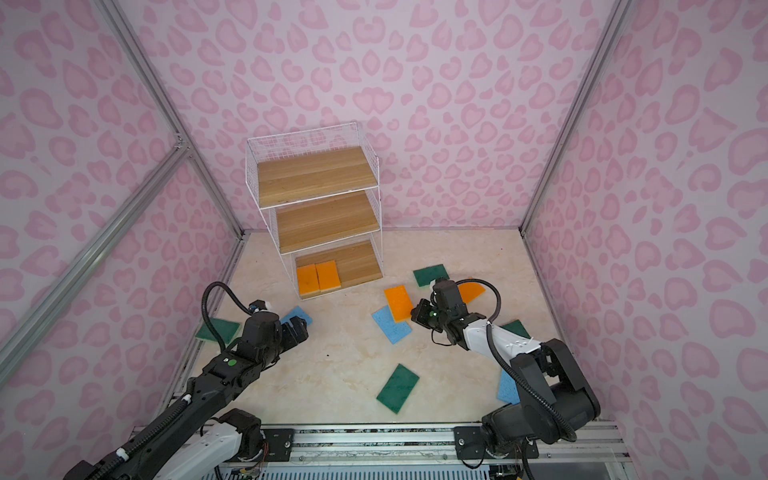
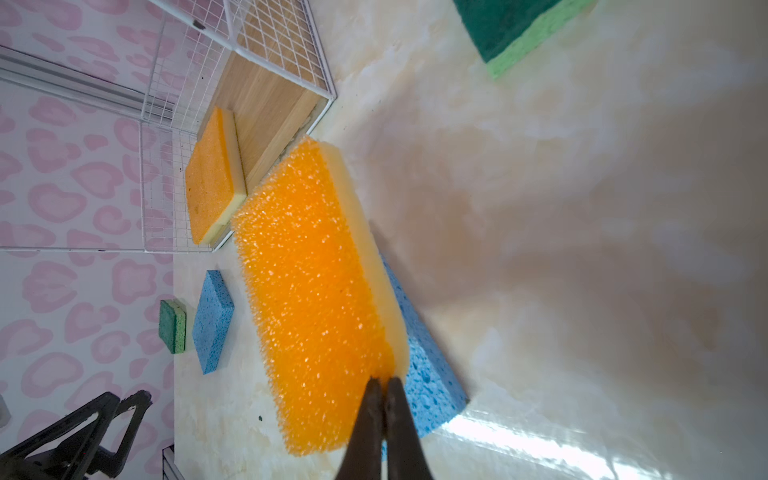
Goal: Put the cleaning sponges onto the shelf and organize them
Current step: 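Carry the held orange sponge to the bottom shelf with right gripper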
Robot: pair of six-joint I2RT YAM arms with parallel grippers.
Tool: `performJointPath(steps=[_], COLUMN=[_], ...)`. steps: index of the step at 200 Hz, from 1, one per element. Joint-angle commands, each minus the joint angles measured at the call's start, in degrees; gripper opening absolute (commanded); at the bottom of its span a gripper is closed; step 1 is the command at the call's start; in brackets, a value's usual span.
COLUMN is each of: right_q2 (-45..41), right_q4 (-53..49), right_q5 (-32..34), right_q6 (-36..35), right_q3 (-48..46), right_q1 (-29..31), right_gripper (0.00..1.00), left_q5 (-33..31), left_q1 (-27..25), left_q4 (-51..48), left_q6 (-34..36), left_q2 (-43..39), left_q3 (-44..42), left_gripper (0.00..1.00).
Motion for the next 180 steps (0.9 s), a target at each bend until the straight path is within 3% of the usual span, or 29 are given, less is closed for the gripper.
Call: performJointPath(steps=[1,65,180], right_q2=[0.6,7.1,17.2], right_q4=[1.4,10.4,17.2], right_q5=[1.7,4.8,6.0], right_q6=[2.9,9.6,14.6], right_q3=[0.8,2.9,12.1], right_q1=[2.1,7.1,8.9], right_gripper=[0.00,0.00,0.00], left_q5=[0.6,1.8,-2.6], left_q1=[1.1,3.9,4.2], left_q4=[2.4,5.6,6.3], left_q6=[-0.2,-1.6,-0.6], left_q2=[0.0,2.8,-0.1], left_q3=[-0.4,-3.3,-6.1], left_gripper=[0.98,0.96,0.95])
